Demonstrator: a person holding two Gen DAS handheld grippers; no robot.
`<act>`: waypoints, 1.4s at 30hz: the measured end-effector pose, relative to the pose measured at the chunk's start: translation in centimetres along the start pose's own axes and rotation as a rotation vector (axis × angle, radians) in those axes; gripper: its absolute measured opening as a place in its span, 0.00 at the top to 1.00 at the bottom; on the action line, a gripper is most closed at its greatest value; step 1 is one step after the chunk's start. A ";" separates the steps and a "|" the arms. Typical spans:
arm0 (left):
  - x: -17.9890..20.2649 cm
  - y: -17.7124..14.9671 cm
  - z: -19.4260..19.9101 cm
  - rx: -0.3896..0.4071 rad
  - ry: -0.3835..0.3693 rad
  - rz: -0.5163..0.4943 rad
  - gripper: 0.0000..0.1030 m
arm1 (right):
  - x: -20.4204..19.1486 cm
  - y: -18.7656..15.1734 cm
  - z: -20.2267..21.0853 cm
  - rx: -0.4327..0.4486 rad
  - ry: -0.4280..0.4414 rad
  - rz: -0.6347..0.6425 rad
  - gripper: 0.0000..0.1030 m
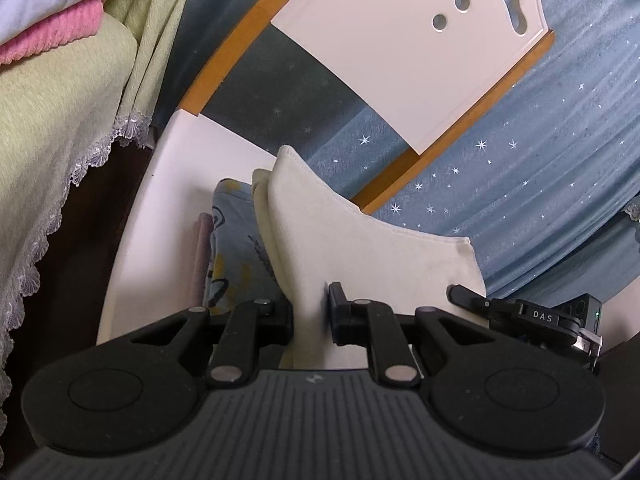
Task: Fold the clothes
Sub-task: 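Carry the held square with both grippers to the white chair, then lower the square with both grippers onto the clothes stack on the chair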
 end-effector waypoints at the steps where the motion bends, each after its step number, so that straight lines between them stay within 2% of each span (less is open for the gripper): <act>1: -0.1 0.0 0.0 0.000 0.001 0.000 0.87 | 0.0 0.0 -0.1 -0.002 -0.006 0.005 0.91; 13: -1.5 -0.3 -0.9 -0.010 0.021 -0.020 0.86 | 2.1 -0.9 -1.5 -0.010 -0.067 -0.016 0.90; 15: -1.6 -0.3 -1.0 -0.011 0.018 -0.020 0.86 | 2.6 -0.9 -1.7 -0.007 -0.074 -0.033 0.79; 18: -1.5 -0.2 -0.9 -0.005 0.007 -0.022 0.86 | 3.4 -0.7 -1.6 0.007 -0.087 -0.064 0.72; 19: -1.5 -0.1 -0.9 -0.001 0.002 -0.023 0.86 | 3.6 -0.7 -1.5 0.013 -0.085 -0.069 0.72; 20: -1.4 -0.1 -0.9 0.004 0.000 -0.030 0.86 | 3.7 -0.7 -1.5 0.013 -0.086 -0.063 0.77; 21: -1.3 0.0 -0.8 0.010 -0.002 -0.037 0.88 | 3.6 -0.8 -1.6 0.009 -0.087 -0.042 0.89; 24: -0.8 -0.1 -0.5 0.026 0.004 -0.070 0.90 | 3.1 -0.9 -1.6 0.014 -0.093 0.016 0.91; 29: -0.2 -0.2 0.1 0.053 -0.001 -0.113 0.91 | 2.6 -0.6 -1.2 0.037 -0.052 0.016 0.91; 34: -0.7 -0.6 -0.4 0.041 0.022 -0.115 0.90 | 3.5 -1.1 -1.8 0.021 -0.084 0.012 0.91; 35: -1.0 -0.7 -0.6 0.034 0.032 -0.113 0.90 | 3.7 -1.3 -2.0 0.011 -0.094 0.013 0.86; 36: -1.3 -0.8 -0.7 0.026 0.045 -0.111 0.88 | 4.0 -1.5 -2.2 0.003 -0.107 0.014 0.74; 38: -1.7 -0.7 -0.6 0.026 0.066 -0.106 0.84 | 4.6 -1.6 -2.0 0.001 -0.170 0.027 0.64; 42: -1.7 1.5 1.8 0.120 0.158 -0.140 0.85 | 4.1 -0.3 -0.1 0.096 -0.299 0.165 0.61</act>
Point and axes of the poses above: each gripper's, at about its wrist camera, not at the fingertips, and z roughly against the way its jaws point, x to its right, y to its top, the point moved 10 cm from there along -z, roughly the way its jaws point, and after that the axes turned 2 degrees about y, right-handed, at the moved point
